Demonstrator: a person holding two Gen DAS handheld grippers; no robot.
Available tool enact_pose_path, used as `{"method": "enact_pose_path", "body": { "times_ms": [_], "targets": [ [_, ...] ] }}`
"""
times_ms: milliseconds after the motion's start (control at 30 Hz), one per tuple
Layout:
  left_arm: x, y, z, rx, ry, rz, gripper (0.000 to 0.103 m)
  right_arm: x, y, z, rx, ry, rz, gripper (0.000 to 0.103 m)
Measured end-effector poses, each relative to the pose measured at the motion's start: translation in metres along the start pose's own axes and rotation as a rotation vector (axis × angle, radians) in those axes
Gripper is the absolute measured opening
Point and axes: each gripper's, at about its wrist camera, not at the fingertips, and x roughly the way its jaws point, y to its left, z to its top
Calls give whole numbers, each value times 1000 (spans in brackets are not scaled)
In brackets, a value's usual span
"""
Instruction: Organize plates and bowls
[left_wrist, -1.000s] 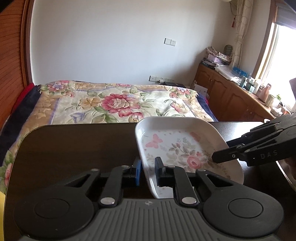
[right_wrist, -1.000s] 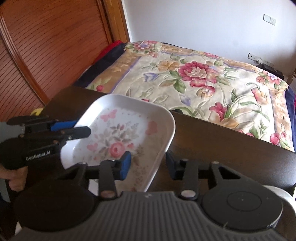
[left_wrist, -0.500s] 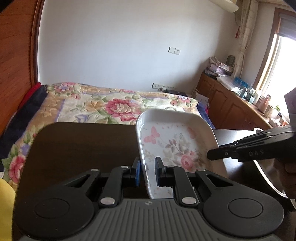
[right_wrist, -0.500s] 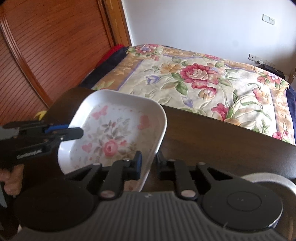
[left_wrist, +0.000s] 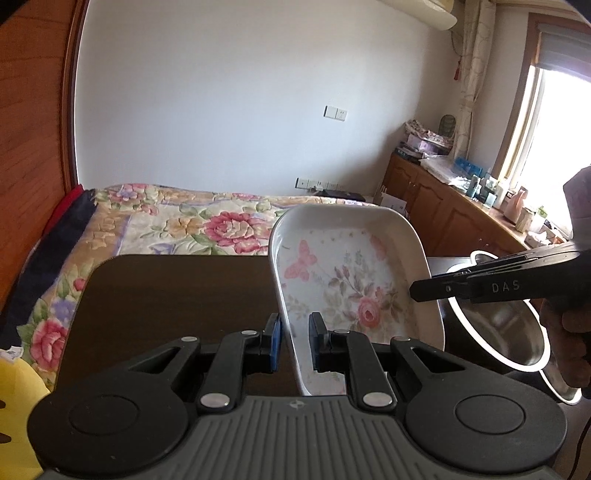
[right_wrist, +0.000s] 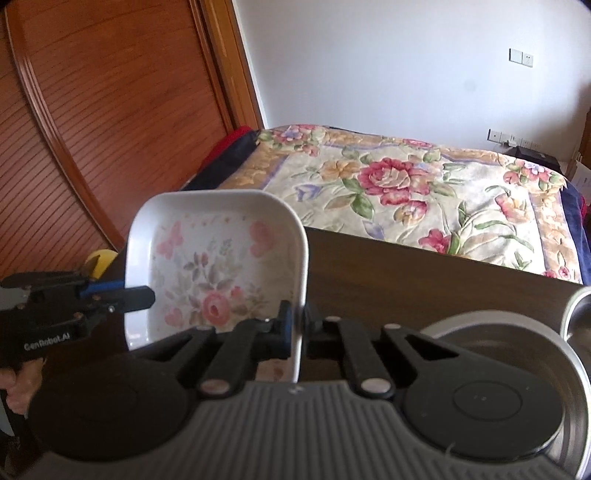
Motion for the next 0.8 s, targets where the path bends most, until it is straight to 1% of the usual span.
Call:
{"method": "enact_pose_path", "body": {
  "times_ms": [200,333,600,733,800],
  "targets": [
    [-27,-14,-3,22,-30,-6,46,-27,5,-7,-7,-44,6,8],
    [-45,-24,-19,22,-42,-19,46,-45,7,-15,-4,-74,11,8],
    [-79,-46,-49,29,-56,-38,46,-63,10,-54,7,-77,33,8],
    [-95,-53,-56,26,-74,-45,46,-76,17,-69,2,-78,34,8],
    [-102,-54,-59,24,-85,-50,46,-84,21,-73,-9,-93,25,8]
  ]
}}
